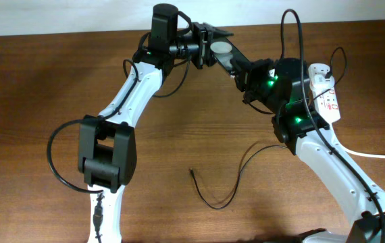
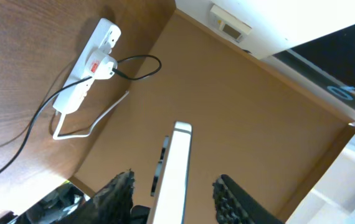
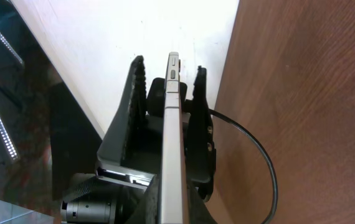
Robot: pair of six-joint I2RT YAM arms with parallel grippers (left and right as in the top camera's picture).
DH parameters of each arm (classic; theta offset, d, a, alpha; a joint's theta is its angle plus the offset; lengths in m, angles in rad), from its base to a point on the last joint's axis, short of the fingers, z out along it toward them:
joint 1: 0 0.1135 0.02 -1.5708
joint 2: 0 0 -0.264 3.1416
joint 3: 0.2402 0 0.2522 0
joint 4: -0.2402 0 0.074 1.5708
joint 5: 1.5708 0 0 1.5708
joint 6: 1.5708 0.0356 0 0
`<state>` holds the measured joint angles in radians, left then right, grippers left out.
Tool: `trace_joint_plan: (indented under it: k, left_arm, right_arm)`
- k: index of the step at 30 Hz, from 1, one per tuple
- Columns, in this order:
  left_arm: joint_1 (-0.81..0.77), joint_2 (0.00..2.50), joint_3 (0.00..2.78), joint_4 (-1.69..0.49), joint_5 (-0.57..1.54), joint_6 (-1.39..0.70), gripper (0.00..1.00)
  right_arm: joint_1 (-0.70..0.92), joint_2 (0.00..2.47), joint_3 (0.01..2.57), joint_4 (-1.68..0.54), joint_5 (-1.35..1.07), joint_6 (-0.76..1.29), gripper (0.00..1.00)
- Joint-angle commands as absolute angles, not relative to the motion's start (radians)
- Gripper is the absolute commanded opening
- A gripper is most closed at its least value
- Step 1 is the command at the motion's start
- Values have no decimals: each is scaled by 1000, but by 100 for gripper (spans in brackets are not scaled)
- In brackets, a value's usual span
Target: Plug charger to phone and switch on socket
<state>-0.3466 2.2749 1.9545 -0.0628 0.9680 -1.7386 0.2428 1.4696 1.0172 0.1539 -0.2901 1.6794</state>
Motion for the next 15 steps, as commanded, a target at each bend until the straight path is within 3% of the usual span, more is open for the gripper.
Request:
trace_joint_plan:
  k: [1, 7, 13, 14, 15]
  left_arm:
    - [-352, 2277, 1967, -60, 960, -1730, 28]
    - [-352, 2277, 1967, -60, 960, -1730, 6]
    - [-352, 2277, 1967, -60, 961, -1730, 0]
    - [-352, 2277, 1967, -60, 961, -1730, 0]
    - [-351, 2277, 1967, -60, 961, -1731, 0]
  right_arm:
    - [242, 1462, 1037, 164, -307, 1680, 4]
    - [242, 1462, 1037, 160, -307, 1676, 4]
    - [242, 1462, 1037, 161, -307, 1676, 4]
    - [242, 1462, 1037, 161, -307, 1676, 8]
    - [242, 1462, 1037, 161, -307, 1676, 20]
